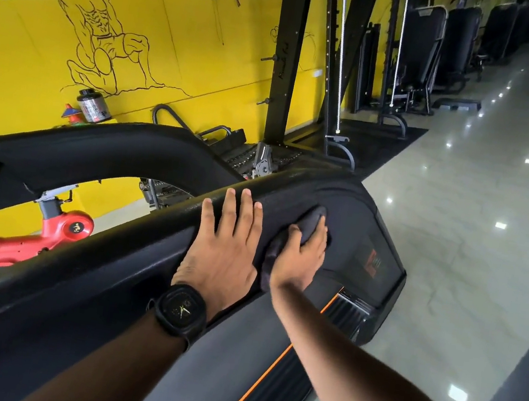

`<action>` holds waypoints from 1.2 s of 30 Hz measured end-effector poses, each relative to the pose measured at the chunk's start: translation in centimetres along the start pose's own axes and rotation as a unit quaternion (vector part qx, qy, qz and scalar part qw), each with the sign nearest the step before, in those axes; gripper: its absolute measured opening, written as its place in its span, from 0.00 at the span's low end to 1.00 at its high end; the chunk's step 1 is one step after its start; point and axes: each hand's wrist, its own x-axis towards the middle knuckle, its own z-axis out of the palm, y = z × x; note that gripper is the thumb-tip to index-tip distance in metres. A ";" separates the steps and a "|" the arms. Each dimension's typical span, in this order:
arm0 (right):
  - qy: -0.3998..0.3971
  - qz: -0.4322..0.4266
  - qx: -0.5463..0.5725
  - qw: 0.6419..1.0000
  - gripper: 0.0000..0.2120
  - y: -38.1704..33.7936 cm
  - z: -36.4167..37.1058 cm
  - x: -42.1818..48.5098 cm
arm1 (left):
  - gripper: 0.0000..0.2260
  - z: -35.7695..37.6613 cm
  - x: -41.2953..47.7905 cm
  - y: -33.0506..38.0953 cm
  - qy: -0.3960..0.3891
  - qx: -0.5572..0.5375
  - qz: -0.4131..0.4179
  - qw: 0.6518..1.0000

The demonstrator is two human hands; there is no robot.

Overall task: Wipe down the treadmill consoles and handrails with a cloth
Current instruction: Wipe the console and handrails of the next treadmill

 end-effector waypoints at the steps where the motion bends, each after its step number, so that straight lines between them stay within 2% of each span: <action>1: -0.007 -0.021 -0.010 1.000 0.35 -0.4 -0.1 -0.8 | 0.39 0.0 0.2 0.2 -0.001 0.000 0.000 1.000; 4: -0.048 -0.248 -0.055 0.966 0.31 -0.4 -0.1 -0.6 | 0.39 0.2 0.6 0.6 0.005 0.005 -0.002 1.000; 5: -0.046 -0.273 -0.066 0.959 0.30 -0.5 -0.1 0.6 | 0.39 0.2 0.7 0.6 0.005 0.002 -0.002 1.000; 6: -0.033 -0.257 -0.064 0.964 0.30 -0.4 -0.1 1.7 | 0.38 0.1 0.7 0.6 0.003 0.001 0.001 1.000; 9: 0.000 -0.050 -0.005 0.999 0.32 -0.5 0.0 2.2 | 0.37 0.2 0.9 0.6 0.008 0.003 0.001 1.000; 10: -0.001 -0.033 -0.005 0.999 0.33 -0.7 0.0 1.7 | 0.38 0.1 1.0 0.7 0.004 0.003 0.002 1.000; 11: -0.010 -0.076 -0.019 0.997 0.33 -0.7 -0.1 1.1 | 0.38 0.1 1.1 0.8 -0.001 0.005 0.005 1.000; 13: -0.051 -0.242 -0.060 0.967 0.31 -0.2 -0.2 1.0 | 0.38 0.3 1.3 1.0 0.005 0.013 0.008 1.000; 14: -0.058 -0.294 -0.076 0.951 0.30 -0.2 -0.3 2.1 | 0.38 0.2 1.6 1.1 0.007 0.013 0.010 1.000; 15: -0.053 -0.300 -0.084 0.949 0.30 0.1 -0.4 3.2 | 0.38 0.2 1.8 1.3 0.003 0.011 0.018 1.000; 16: -0.040 -0.276 -0.082 0.957 0.30 0.1 -0.4 4.0 | 0.37 0.2 2.0 1.3 0.004 0.009 0.021 1.000; 19: -0.004 -0.070 -0.016 0.997 0.32 -0.2 -0.3 3.8 | 0.38 0.3 2.4 1.5 0.007 0.012 0.023 1.000; 20: -0.004 -0.043 -0.009 0.999 0.32 -0.4 -0.3 3.2 | 0.39 0.3 2.6 1.7 0.006 0.012 0.023 1.000; 21: -0.010 -0.073 -0.020 0.997 0.32 -0.5 -0.4 2.5 | 0.39 0.3 2.8 1.8 0.005 0.015 0.025 1.000; 22: -0.025 -0.155 -0.034 0.987 0.31 -0.2 -0.5 2.2 | 0.39 0.4 2.9 1.9 0.004 0.015 0.026 1.000; 24: -0.049 -0.319 -0.068 0.944 0.28 0.1 -0.8 2.9 | 0.39 0.7 3.1 2.0 0.008 0.013 0.025 1.000; 25: -0.050 -0.348 -0.077 0.933 0.27 0.1 -0.9 4.0 | 0.39 0.7 3.2 2.1 0.011 0.012 0.026 1.000; 26: -0.040 -0.336 -0.076 0.938 0.28 0.4 -0.8 5.0 | 0.39 0.7 3.3 2.1 0.011 0.010 0.027 1.000; 27: -0.026 -0.283 -0.059 0.957 0.29 0.7 -0.8 5.7 | 0.39 0.7 3.4 2.2 0.010 0.007 0.027 1.000; 29: 0.014 -0.107 -0.003 0.994 0.33 0.8 -0.6 5.9 | 0.40 0.9 3.7 2.4 0.010 0.004 0.024 1.000; 30: 0.020 -0.058 0.008 0.998 0.34 0.4 -0.6 5.3 | 0.40 0.9 4.0 2.5 0.010 0.004 0.023 1.000; 31: 0.013 -0.063 -0.002 0.998 0.34 0.1 -0.6 4.7 | 0.40 0.9 4.2 2.7 0.008 0.004 0.025 1.000; 32: -0.002 -0.134 -0.024 0.991 0.32 0.2 -0.7 4.1 | 0.40 0.8 4.5 2.9 0.005 0.004 0.027 1.000; 34: -0.040 -0.317 -0.065 0.945 0.27 0.5 -1.0 4.3 | 0.40 1.0 5.0 3.2 0.010 0.006 0.029 1.000; 35: -0.044 -0.366 -0.081 0.926 0.26 0.5 -1.1 5.5 | 0.40 1.0 5.1 3.3 0.012 0.006 0.027 1.000; 36: -0.040 -0.367 -0.084 0.926 0.26 0.7 -1.1 6.8 | 0.40 1.0 5.3 3.3 0.008 0.006 0.027 1.000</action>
